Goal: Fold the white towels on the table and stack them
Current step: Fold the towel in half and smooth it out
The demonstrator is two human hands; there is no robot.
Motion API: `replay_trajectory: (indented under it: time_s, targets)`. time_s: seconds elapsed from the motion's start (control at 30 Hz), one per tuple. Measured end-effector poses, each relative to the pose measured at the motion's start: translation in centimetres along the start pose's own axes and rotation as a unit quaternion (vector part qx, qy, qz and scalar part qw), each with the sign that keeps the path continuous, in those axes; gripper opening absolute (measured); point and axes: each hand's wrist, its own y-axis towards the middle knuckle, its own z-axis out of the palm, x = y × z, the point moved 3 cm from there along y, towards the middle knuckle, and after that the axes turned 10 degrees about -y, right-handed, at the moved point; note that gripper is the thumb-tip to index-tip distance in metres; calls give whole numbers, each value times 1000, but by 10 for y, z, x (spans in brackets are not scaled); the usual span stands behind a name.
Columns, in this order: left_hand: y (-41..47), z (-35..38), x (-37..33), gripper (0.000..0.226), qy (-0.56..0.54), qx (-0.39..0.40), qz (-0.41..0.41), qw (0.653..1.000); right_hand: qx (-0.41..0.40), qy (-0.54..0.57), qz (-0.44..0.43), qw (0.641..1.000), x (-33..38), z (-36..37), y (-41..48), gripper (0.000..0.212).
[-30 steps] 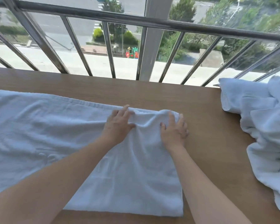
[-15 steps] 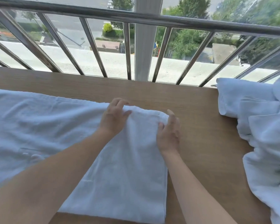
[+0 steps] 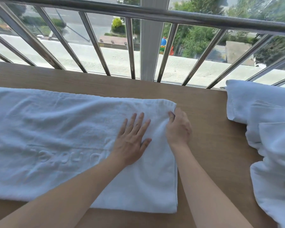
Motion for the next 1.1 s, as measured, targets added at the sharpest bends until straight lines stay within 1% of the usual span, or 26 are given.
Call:
replay_trajectory:
  time_s: [0.1, 0.17, 0.23, 0.3, 0.4, 0.47, 0.5, 0.57, 0.6, 0.63, 0.7, 0.73, 0.8, 0.83, 0.87, 1.0, 1.1]
  targets:
    - [-18, 7, -1, 70, 14, 3, -20, 1000, 12, 6, 31, 999, -7, -4, 14, 36]
    - [-27, 15, -6, 72, 27, 6, -25, 999, 19, 8, 48, 999, -4, -3, 2, 50]
    - [-25, 20, -13, 72, 36, 6, -33, 999, 25, -11, 58, 998, -2, 3, -20, 55]
    - [-17, 22, -21, 70, 43, 11, -38, 998, 14, -22, 59, 998, -5, 7, -36, 49]
    - [-8, 23, -27, 68, 68, 35, -26, 997, 12, 5, 76, 997, -9, 6, -33, 28]
    - [-8, 22, -29, 67, 64, 46, 8, 997, 25, -21, 46, 998, -12, 4, -25, 20]
    - [-8, 22, -30, 66, 62, 53, 39, 996, 25, -27, 31, 999, -14, 3, -20, 17]
    - [-16, 22, -31, 65, 57, 66, 105, 991, 23, -17, 36, 999, -21, -2, -11, 17]
    - [-23, 24, -32, 65, 54, 65, 124, 989, 22, -5, 45, 999, -24, -3, -8, 18]
    - [-30, 26, -33, 66, 49, 63, 124, 989, 23, 10, 54, 998, -27, -4, -8, 18]
    - [-43, 32, -38, 66, 36, 57, 80, 995, 32, 38, 67, 996, -28, -4, -19, 18]
    - [-45, 34, -42, 67, 29, 53, 52, 997, 43, 37, 70, 996, -27, -1, -28, 21]
    - [-44, 38, -52, 67, 20, 48, 18, 998, 65, 1, 69, 995, -27, 4, -49, 30]
    - [-41, 39, -56, 67, 20, 52, 17, 998, 71, -19, 66, 995, -29, 6, -57, 31]
    - [-40, 38, -58, 66, 21, 59, 27, 998, 77, -34, 62, 995, -30, 7, -61, 30]
    - [-61, 36, -53, 65, 19, 87, 117, 989, 71, -85, 25, 994, -35, 5, -55, 28]
    - [-99, 41, -51, 66, 33, 59, 143, 987, 51, -74, 24, 996, -39, 5, -57, 25]
